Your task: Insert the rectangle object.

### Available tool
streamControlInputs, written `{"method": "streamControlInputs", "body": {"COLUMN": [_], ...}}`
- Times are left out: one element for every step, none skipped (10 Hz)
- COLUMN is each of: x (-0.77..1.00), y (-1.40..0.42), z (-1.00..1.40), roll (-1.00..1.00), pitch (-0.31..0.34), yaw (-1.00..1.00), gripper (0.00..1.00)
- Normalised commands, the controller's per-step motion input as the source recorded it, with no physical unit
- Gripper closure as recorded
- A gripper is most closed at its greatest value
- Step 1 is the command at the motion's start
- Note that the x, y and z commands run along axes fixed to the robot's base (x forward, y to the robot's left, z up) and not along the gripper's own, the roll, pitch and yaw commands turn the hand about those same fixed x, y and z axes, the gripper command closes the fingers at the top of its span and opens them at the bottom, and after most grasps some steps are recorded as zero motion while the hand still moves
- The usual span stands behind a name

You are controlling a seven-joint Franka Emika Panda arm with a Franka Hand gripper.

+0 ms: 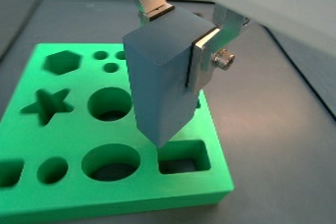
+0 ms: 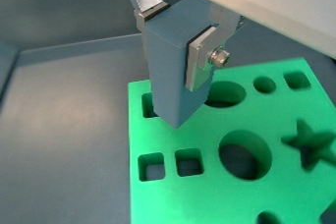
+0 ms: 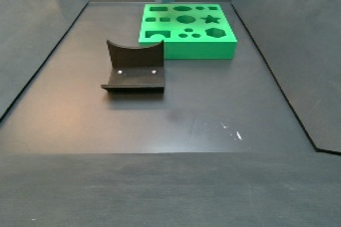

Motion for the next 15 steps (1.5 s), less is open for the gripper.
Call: {"method": "streamControlInputs", "body": {"x": [0.14, 0.24, 0.30, 0.33, 0.40, 0.41, 0.11, 0.20, 0.29, 0.04, 0.00, -0.18, -0.35, -0.36, -0.23], "y": [0.00, 0.00, 0.00, 0.00, 0.00, 0.00, 0.00, -0.33, -0.44, -0.33, 0.02, 0.10, 0.00, -0.06, -0.13], "z": [-0.09, -0.09, -0.05, -0.06, -0.10, -0.20, -0.34, -0.33, -0.14, -0.07, 0.00, -0.06, -0.16, -0.11, -0.07], "roll": [-0.05, -0.06, -0.07, -0.07, -0.04, 0.00, 0.02, 0.05, 0.05, 0.02, 0.01, 0.05, 0.00, -0.11, -0.20], "pitch": [0.000, 0.000, 0.000, 0.000, 0.000, 0.000, 0.086, 0.153, 0.124, 0.043, 0.029, 0.000, 0.000, -0.057, -0.090], "yaw": [-1.00, -0.94, -0.89, -0.86, -0.78, -0.74, -0.83, -0.55, -0.43, -0.15, 0.00, -0.11, -0.07, -0.01, -0.06], "gripper": [1.00, 1.00, 1.00, 1.00, 1.00, 1.00, 1.00, 1.00, 1.00, 1.00, 1.00, 1.00, 1.00, 1.00, 1.00]}}
